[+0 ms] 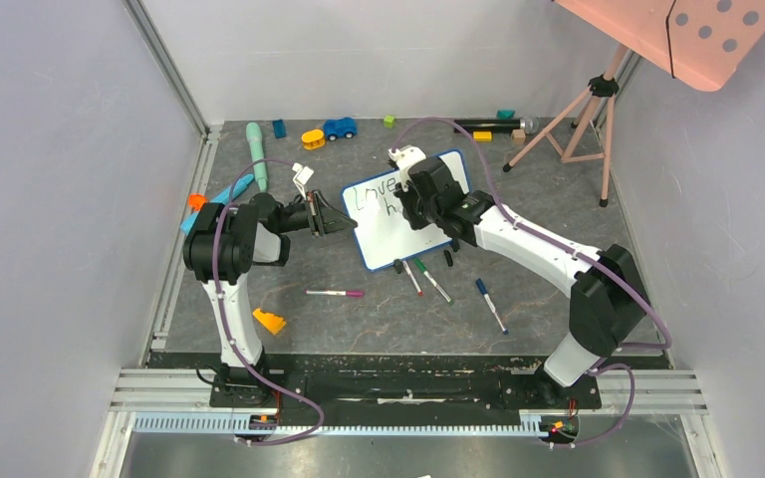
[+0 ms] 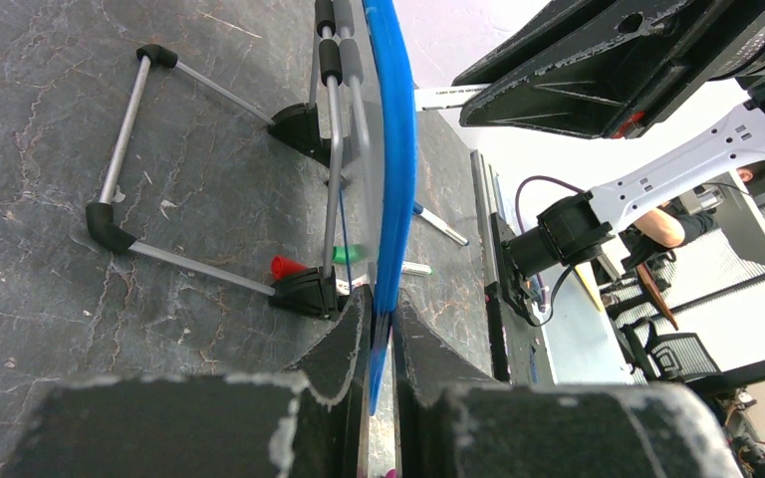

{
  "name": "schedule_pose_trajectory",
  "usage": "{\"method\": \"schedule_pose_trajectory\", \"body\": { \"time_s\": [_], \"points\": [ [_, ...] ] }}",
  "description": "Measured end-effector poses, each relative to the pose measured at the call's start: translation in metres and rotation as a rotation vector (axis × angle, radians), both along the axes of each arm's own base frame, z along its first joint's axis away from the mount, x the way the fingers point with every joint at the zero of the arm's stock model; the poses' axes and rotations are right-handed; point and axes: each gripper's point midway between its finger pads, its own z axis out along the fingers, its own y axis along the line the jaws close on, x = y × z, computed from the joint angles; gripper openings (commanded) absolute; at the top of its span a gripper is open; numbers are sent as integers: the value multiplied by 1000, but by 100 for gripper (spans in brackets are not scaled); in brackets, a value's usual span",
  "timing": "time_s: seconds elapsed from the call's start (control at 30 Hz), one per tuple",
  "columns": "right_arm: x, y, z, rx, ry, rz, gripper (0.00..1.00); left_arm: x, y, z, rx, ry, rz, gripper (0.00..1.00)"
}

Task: Write a sentence on the whiteboard

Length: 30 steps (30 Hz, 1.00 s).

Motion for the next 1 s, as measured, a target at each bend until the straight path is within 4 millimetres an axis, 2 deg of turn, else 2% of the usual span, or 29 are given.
{"method": "schedule_pose_trajectory", "body": {
  "time_s": [0.37, 0.7, 1.0],
  "points": [
    [7, -10, 1, 2, -1, -25, 0, 1, 0, 0, -1, 0, 3, 2],
    [11, -7, 7, 10, -1, -14, 0, 0, 0, 0, 0, 0, 2, 2],
    [8, -1, 6, 34, 16, 24, 0, 0, 0, 0, 0, 0, 1, 2]
  ]
}}
